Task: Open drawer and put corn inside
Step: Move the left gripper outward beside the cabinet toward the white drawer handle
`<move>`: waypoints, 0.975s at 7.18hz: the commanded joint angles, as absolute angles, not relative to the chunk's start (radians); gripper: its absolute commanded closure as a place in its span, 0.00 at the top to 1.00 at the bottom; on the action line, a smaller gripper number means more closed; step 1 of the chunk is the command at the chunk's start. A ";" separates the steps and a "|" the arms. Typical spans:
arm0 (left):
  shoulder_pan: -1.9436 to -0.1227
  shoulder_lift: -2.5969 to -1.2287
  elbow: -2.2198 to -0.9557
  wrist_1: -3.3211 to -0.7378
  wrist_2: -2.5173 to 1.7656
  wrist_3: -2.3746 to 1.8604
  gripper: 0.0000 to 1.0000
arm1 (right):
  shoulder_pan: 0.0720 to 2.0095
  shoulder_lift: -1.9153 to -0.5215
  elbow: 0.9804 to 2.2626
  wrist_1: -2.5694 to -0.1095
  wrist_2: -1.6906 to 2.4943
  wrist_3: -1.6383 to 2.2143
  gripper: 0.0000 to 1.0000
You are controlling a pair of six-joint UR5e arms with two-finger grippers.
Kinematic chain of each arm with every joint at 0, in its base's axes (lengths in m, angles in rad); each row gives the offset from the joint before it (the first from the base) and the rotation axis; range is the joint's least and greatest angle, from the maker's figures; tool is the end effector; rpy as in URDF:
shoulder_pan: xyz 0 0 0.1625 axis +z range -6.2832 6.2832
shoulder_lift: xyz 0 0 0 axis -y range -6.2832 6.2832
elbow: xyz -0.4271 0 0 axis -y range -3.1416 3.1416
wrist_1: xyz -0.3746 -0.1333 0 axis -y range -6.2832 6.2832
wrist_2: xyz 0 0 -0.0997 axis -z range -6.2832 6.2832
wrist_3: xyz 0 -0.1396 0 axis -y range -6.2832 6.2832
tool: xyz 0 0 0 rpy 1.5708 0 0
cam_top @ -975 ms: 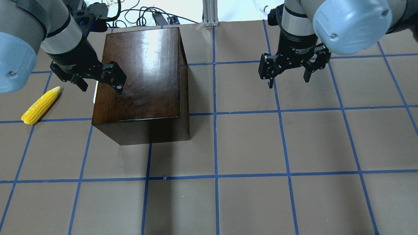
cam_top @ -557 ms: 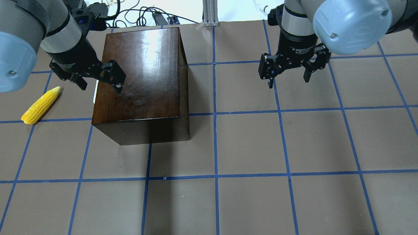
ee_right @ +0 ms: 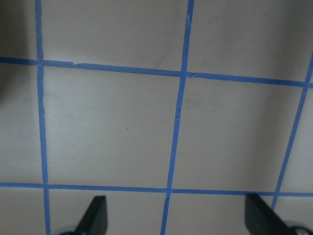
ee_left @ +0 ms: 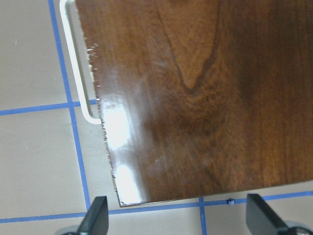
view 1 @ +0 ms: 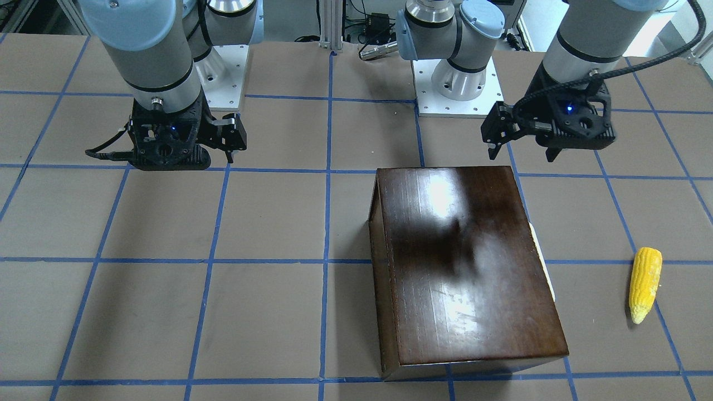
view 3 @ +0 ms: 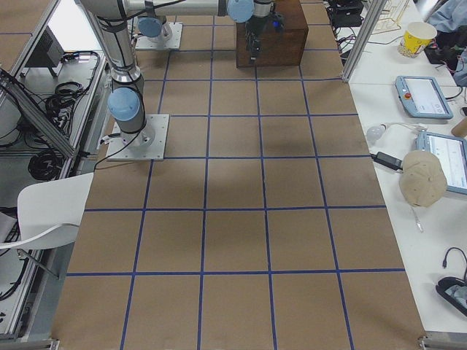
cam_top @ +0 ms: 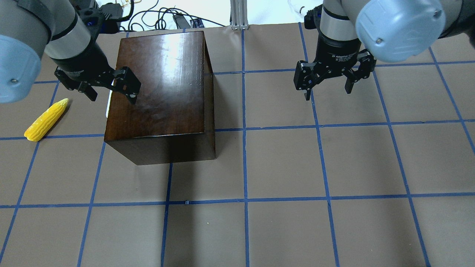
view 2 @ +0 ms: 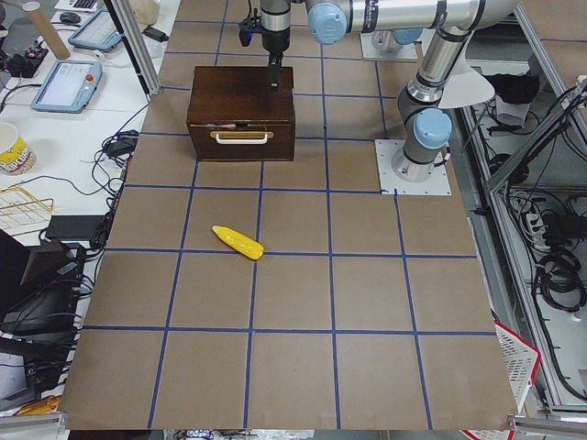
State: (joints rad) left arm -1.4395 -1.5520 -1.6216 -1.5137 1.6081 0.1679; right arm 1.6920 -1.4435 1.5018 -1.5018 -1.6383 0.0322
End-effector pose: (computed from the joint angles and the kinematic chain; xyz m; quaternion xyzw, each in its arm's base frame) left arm -0.0655 -0.4823 0.4406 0.0181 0.9996 -0.0096 0.0203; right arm 0.1846 -0.4907 0.4135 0.0465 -0.9963 -0.0608 0.0384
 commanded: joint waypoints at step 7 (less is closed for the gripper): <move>-1.155 -1.661 -1.536 -1.483 1.545 0.464 1.00 | 1.692 -1.443 1.502 -1.502 -1.638 0.032 1.00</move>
State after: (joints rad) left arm -1.2013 -1.6430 -1.5384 -1.4893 1.5678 0.4072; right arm 1.6920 -1.4435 1.5018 -1.5018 -1.6383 0.0321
